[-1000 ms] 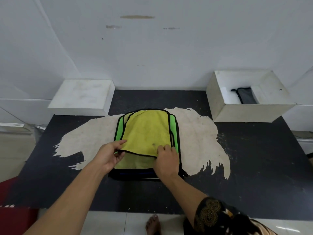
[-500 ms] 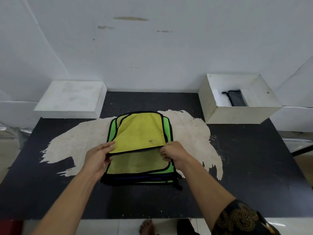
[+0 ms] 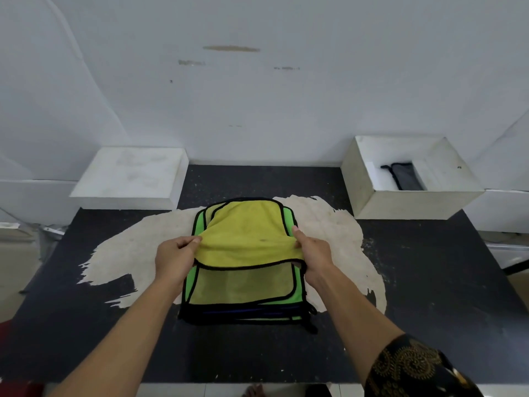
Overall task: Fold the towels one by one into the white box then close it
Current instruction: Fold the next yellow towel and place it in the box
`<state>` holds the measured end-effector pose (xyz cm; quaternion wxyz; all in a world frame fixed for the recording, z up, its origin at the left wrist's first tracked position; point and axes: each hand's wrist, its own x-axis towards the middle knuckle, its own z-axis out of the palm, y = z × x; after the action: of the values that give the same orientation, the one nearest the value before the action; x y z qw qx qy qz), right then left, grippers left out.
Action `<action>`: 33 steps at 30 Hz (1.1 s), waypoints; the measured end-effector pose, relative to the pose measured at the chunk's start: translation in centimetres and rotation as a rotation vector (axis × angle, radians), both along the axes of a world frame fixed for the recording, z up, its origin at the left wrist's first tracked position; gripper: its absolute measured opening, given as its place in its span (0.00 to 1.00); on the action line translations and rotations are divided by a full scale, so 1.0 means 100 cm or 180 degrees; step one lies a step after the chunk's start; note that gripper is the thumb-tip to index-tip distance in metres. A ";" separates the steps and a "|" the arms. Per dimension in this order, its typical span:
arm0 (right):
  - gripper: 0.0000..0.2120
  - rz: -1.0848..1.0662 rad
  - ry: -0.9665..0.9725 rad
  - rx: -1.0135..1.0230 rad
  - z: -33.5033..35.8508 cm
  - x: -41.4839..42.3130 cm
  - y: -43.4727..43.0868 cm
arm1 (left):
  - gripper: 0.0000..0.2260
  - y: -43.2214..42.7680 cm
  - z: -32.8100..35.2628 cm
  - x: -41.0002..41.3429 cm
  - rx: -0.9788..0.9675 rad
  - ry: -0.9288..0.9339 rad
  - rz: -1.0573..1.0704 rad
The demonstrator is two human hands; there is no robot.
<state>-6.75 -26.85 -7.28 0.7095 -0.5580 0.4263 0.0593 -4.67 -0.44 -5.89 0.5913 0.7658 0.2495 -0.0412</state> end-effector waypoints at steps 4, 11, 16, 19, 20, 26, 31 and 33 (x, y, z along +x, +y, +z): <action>0.16 -0.0010 -0.0182 0.0021 0.002 0.005 0.009 | 0.06 -0.008 -0.002 0.005 0.0367 -0.0261 -0.0164; 0.08 0.0269 0.0220 0.0375 0.001 0.011 0.006 | 0.09 -0.002 -0.006 0.019 -0.0003 0.0108 -0.0273; 0.15 0.0749 0.0400 0.0307 0.015 0.009 0.002 | 0.22 0.002 -0.003 0.022 -0.0285 0.0849 -0.0872; 0.16 0.0868 0.0188 0.0148 0.022 0.014 0.001 | 0.23 -0.001 0.003 0.025 -0.0173 0.0639 -0.0596; 0.17 0.0900 0.0021 0.0021 0.023 0.017 0.000 | 0.23 -0.002 0.006 0.026 -0.0046 0.0429 -0.0509; 0.07 0.0770 -0.1243 -0.0583 0.061 0.031 -0.009 | 0.15 -0.020 0.049 0.045 0.0233 -0.0767 -0.0514; 0.15 0.0391 -0.1375 -0.0565 0.098 0.034 -0.041 | 0.23 -0.047 0.095 0.067 -0.0756 -0.0656 -0.0690; 0.17 0.0303 -0.1271 -0.0376 0.104 0.025 -0.057 | 0.24 -0.058 0.099 0.069 -0.0616 -0.0549 -0.0926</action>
<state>-4.28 -32.52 3.11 0.7423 -0.6188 0.2532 -0.0442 2.24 -6.22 4.01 0.6691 0.7341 0.0794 -0.0843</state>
